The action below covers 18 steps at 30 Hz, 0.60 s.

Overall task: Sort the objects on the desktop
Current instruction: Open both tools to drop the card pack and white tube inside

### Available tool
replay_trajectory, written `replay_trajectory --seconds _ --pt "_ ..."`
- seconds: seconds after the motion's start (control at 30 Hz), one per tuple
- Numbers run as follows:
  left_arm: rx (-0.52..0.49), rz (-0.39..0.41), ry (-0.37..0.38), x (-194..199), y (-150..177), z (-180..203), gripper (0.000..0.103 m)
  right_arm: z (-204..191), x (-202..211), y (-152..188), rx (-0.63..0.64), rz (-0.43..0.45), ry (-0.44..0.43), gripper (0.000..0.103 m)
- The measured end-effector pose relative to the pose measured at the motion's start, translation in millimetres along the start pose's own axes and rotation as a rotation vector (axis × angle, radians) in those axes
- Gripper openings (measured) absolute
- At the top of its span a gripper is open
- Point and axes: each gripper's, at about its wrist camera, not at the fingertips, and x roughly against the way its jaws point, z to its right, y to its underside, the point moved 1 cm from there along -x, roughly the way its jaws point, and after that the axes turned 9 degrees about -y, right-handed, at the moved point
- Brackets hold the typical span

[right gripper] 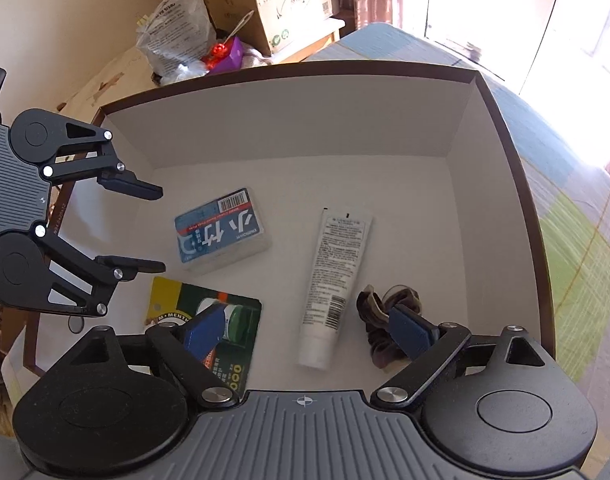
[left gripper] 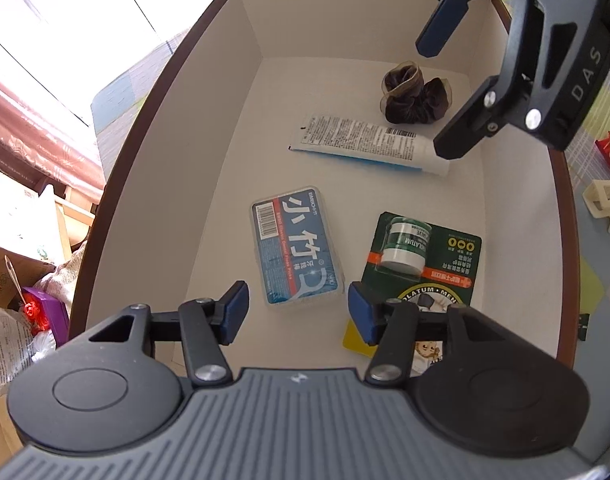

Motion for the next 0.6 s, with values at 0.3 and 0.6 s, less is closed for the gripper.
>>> replay_trajectory --seconds 0.3,0.6 --pt "0.009 -0.004 -0.031 6.5 0.4 7.4 0.073 -5.3 1.8 11.3 0.017 -0.006 0.040 0.094" --pt "0.026 0.002 -0.071 18.7 0.4 12.1 0.087 -10.8 13.4 19.5 0.026 0.011 0.072 0.094"
